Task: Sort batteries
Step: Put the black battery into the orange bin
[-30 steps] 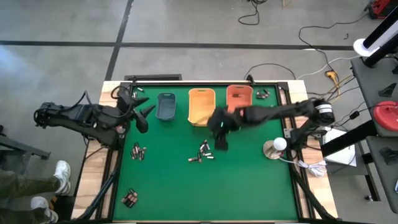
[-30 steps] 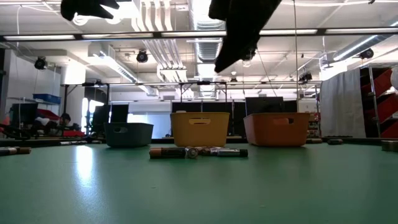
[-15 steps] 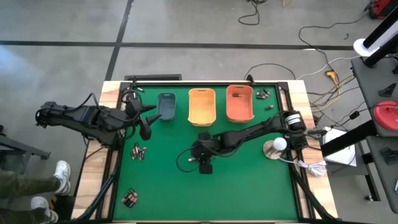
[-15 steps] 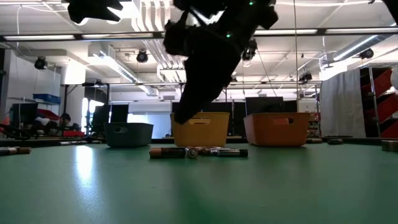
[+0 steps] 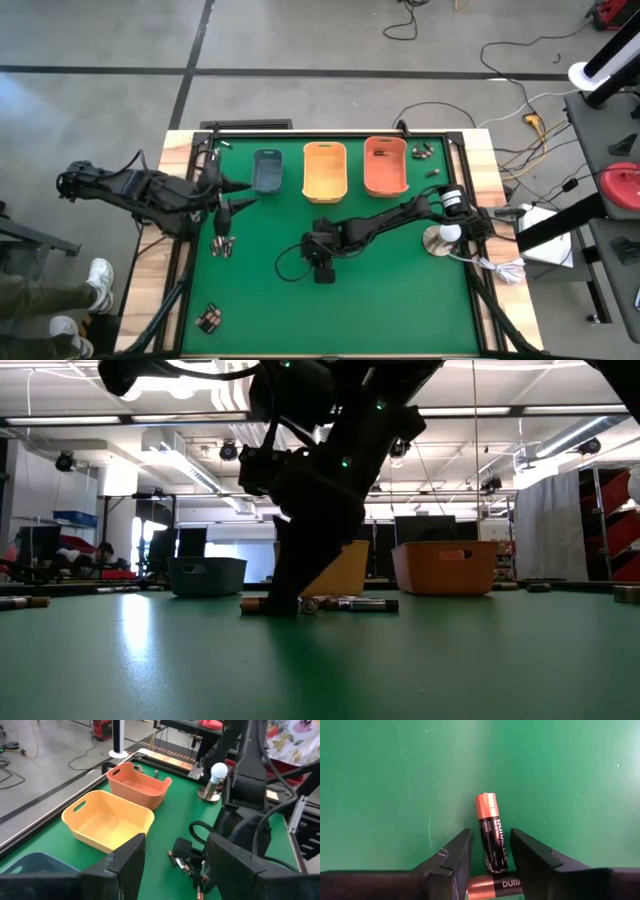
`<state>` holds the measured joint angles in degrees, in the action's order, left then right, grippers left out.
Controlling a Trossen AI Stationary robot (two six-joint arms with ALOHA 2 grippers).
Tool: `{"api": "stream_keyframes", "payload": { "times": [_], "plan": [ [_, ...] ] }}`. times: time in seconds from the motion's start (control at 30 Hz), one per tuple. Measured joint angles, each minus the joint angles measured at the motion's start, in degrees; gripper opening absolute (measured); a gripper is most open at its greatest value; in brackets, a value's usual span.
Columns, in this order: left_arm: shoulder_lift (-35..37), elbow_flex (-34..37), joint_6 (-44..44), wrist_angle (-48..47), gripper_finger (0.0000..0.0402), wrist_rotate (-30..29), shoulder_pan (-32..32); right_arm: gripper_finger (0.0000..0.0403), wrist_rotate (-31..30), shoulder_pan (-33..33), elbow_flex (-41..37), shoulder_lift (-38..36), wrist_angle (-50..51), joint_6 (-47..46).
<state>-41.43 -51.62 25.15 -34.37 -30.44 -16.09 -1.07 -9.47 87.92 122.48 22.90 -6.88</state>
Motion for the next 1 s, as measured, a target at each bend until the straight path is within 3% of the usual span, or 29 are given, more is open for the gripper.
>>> {"api": "stream_keyframes", "payload": {
  "times": [0.4, 0.6, 0.8, 1.0],
  "plan": [
    [0.8, 0.0, 0.13, 1.92, 0.0191, -0.24, -0.13, 0.0055, -0.17, 0.13, 0.04, 0.89, 0.06, 1.4],
    [1.66, 0.0, -1.56, 2.95, 0.0191, -0.43, -0.11, 0.0047, 0.07, 0.48, -0.25, -1.17, 0.64, 1.46],
    [2.11, 0.0, -2.21, 5.86, 0.0191, -2.95, -0.11, 0.0054, 0.26, 3.45, 0.46, -8.41, 1.15, 1.37],
    [2.16, 0.0, -8.87, 17.59, 0.0191, -5.03, -0.09, 0.005, 0.23, 10.09, 0.44, -19.71, 2.52, 3.87]
  ]
}}
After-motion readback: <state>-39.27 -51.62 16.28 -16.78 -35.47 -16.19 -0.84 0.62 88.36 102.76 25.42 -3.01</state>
